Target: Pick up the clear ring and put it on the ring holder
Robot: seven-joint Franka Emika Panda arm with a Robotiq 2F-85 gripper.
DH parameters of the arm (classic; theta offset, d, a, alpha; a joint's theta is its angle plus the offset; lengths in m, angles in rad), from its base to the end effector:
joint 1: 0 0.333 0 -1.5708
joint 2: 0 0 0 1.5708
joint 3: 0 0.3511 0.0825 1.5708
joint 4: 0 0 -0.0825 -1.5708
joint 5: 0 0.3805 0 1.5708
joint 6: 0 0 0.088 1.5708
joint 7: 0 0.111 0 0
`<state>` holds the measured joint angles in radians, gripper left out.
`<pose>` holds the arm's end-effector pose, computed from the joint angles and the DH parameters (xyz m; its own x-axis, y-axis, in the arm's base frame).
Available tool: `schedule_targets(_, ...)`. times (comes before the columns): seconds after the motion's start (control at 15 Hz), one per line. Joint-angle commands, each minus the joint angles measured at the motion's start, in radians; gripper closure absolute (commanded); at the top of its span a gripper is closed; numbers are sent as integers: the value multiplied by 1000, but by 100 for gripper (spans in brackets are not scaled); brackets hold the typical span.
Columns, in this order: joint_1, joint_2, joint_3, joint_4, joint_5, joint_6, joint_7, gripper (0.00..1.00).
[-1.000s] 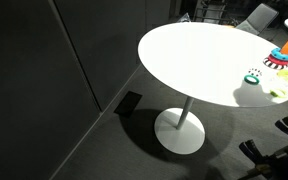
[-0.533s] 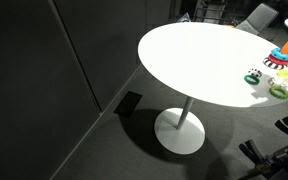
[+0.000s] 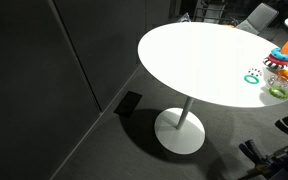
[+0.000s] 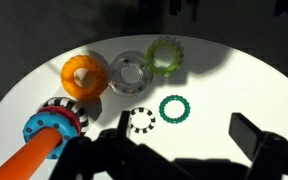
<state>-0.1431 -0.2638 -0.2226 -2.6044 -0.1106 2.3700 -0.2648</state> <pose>0.3828 -0.1477 0.3769 0.9997 -0.0155 0.0181 -0.0160 -0.9995 0.0271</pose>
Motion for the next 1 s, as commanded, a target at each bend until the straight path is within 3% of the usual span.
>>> schedule_targets(0.0, 11, 66, -36, 38, 92, 17, -127, 0)
schedule_targets(0.93, -1, 113, -17, 27, 111, 34, -110, 0)
